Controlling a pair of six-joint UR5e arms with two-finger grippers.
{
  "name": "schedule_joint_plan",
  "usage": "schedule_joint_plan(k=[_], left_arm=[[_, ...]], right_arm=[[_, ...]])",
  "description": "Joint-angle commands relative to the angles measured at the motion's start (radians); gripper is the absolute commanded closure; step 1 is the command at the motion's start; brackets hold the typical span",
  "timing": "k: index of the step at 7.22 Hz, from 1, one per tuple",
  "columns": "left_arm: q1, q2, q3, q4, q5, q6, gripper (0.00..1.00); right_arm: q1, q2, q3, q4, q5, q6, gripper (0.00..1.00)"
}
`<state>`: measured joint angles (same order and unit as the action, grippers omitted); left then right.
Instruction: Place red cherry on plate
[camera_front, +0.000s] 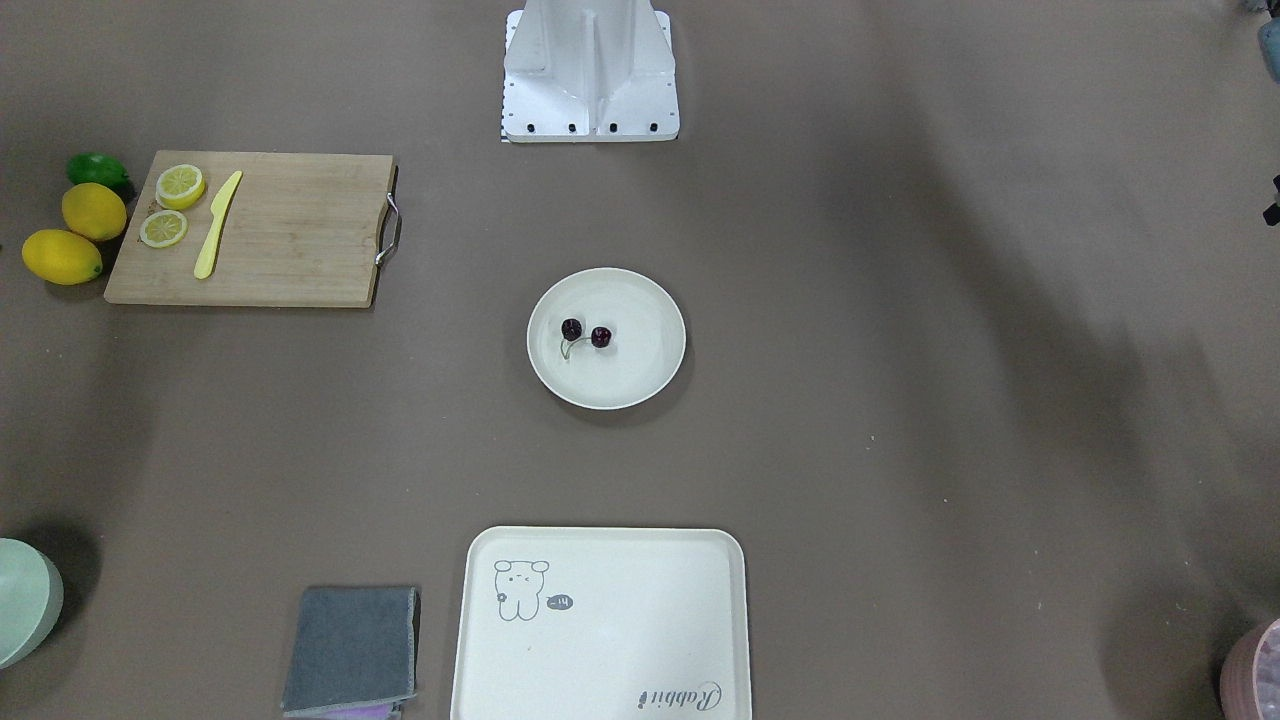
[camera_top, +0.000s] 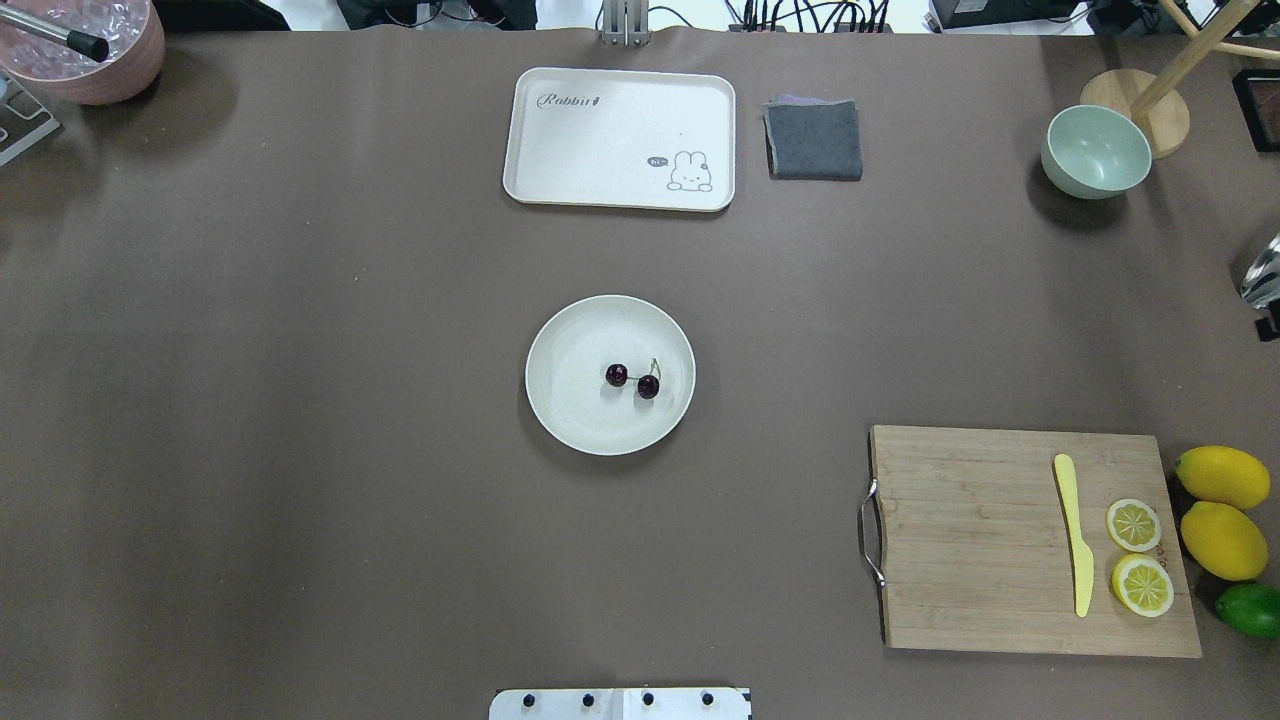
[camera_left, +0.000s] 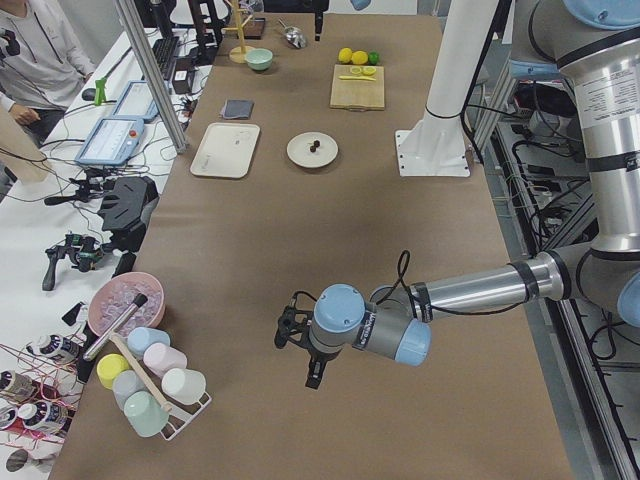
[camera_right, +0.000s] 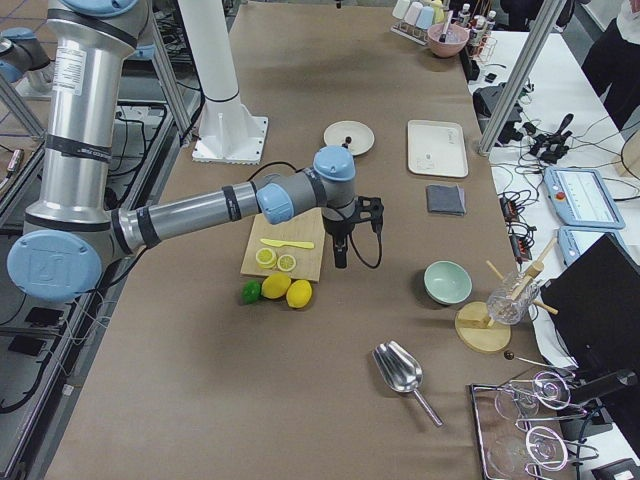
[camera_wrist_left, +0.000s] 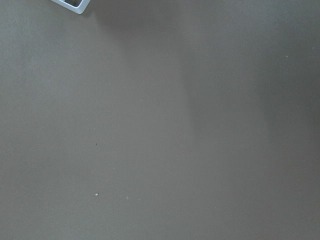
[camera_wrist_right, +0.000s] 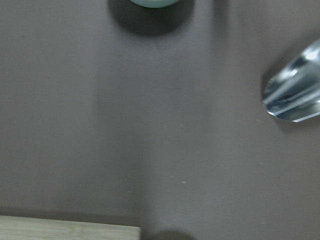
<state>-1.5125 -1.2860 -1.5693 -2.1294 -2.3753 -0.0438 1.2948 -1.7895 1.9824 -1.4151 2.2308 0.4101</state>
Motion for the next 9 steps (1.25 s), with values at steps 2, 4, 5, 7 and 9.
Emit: schedule_joint_plan(k=[2, 4, 5, 7, 9], left_arm=[[0.000, -0.001, 0.000, -0.007, 0.004, -0.007, 0.02], [-0.006, 0.000, -0.015, -0.018, 0.005, -0.008, 0.02], [-0.008, 0.001, -0.014, -0.018, 0.007, -0.008, 0.02], [-0.008, 0.001, -0.017, -0.020, 0.007, -0.008, 0.02], [-0.014, 0.001, -0.017, -0.035, 0.010, -0.007, 0.02]], right_arm=[[0.201, -0.068, -0.145, 0.001, 0.078, -0.178, 0.01], [0.224, -0.080, -0.216, 0.007, 0.087, -0.207, 0.01], [0.233, -0.073, -0.240, 0.007, 0.102, -0.224, 0.00], [0.250, -0.070, -0.232, 0.019, 0.087, -0.307, 0.00], [0.259, -0.071, -0.229, 0.025, 0.087, -0.375, 0.00]])
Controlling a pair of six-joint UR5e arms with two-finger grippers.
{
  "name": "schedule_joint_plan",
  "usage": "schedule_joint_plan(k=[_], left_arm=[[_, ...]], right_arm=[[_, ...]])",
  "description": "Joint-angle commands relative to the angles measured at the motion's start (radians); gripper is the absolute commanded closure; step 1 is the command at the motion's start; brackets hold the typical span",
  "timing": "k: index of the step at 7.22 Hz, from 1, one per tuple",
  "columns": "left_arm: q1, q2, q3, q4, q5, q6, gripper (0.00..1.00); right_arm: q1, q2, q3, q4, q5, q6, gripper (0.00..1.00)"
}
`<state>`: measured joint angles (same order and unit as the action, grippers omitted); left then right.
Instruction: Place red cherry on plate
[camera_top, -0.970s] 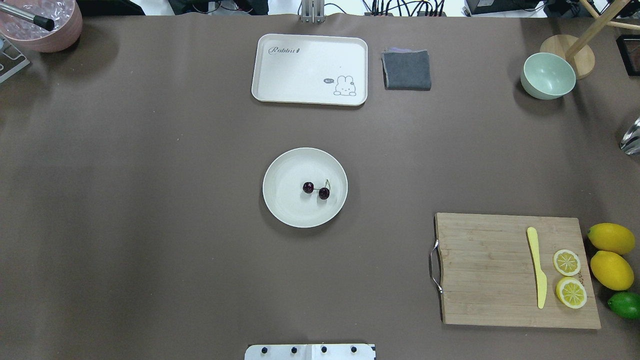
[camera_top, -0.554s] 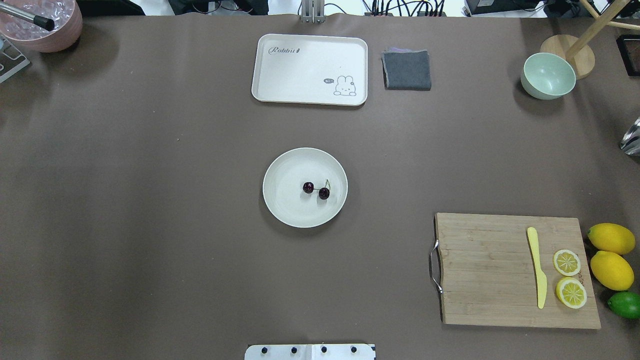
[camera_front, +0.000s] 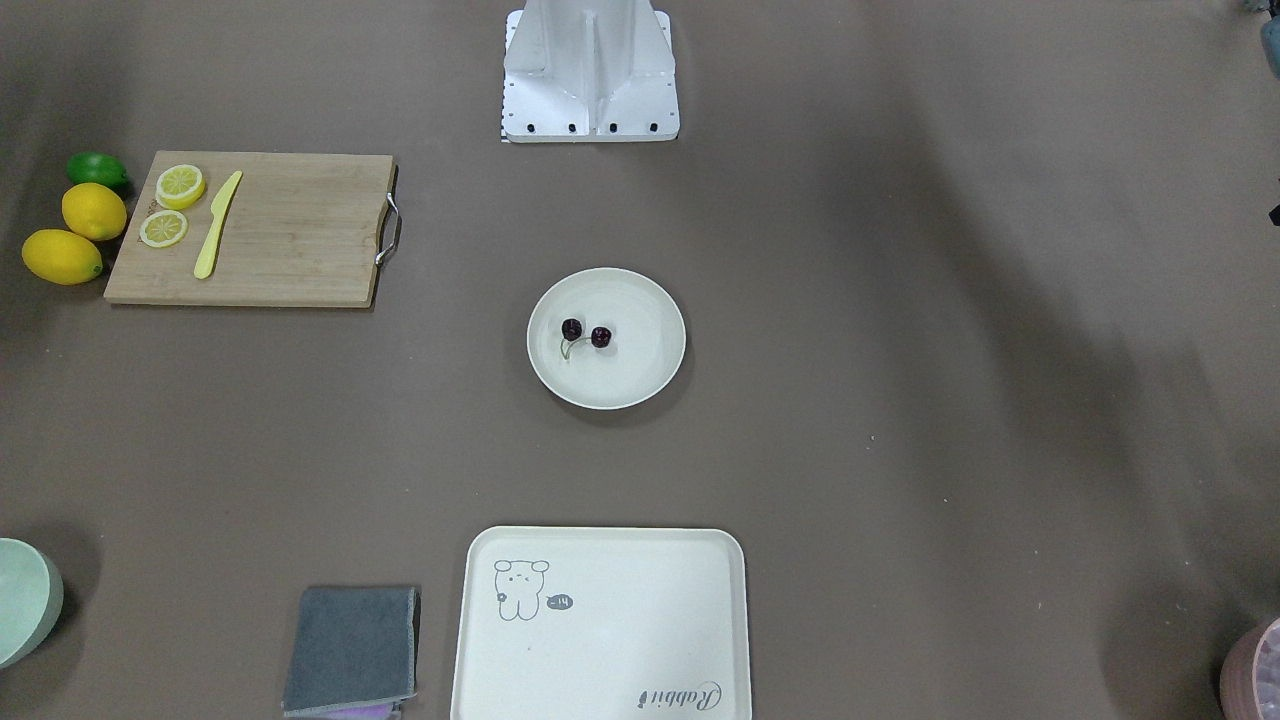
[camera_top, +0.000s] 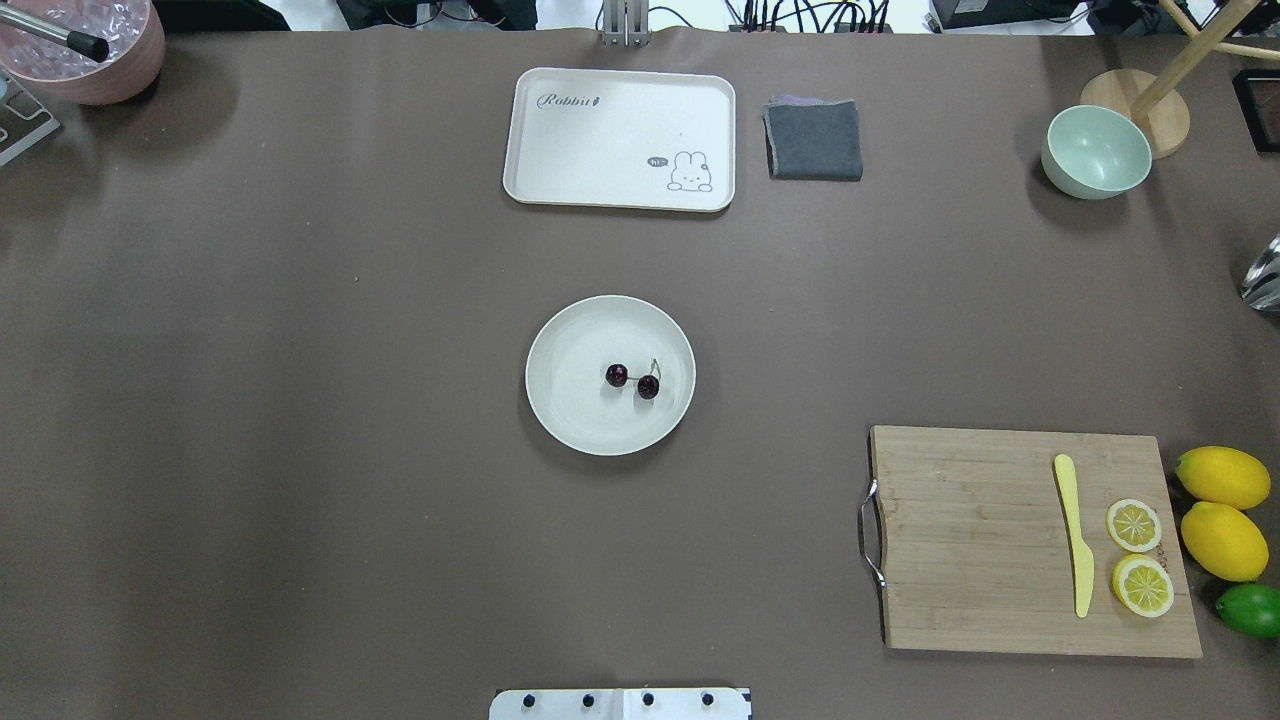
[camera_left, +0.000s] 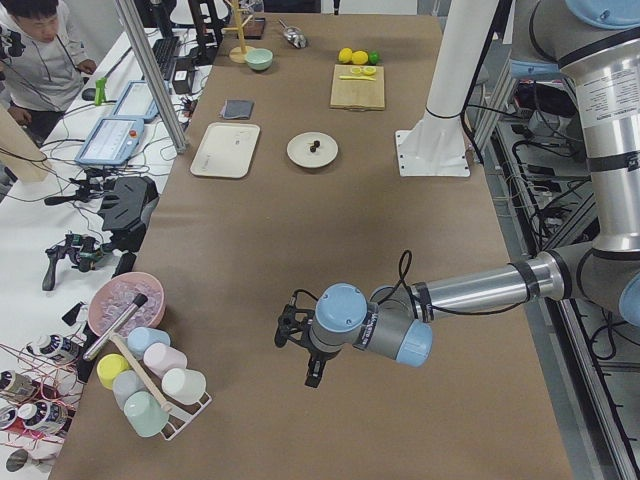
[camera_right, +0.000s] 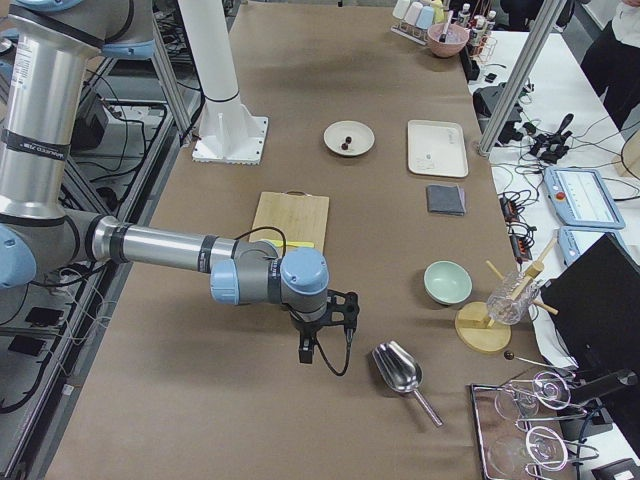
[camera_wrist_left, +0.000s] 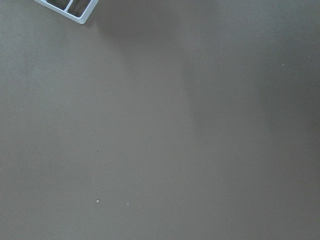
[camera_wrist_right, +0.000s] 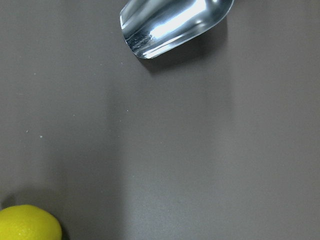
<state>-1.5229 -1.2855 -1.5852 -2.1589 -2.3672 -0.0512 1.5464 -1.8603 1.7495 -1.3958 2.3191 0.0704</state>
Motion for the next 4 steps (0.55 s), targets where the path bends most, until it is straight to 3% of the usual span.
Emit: schedule_joint_plan(k=[1, 4], left_arm=[[-0.005, 0.005, -0.002, -0.007, 0.002, 0.002, 0.02], [-0.003, 0.026, -0.003, -0.047, 0.003, -0.012, 0.02]], right_arm=[[0.007, 0.003, -0.004, 0.008, -0.004, -0.034, 0.00], [0.014, 0.010, -0.011, 0.009, 0.009, 0.011, 0.00]])
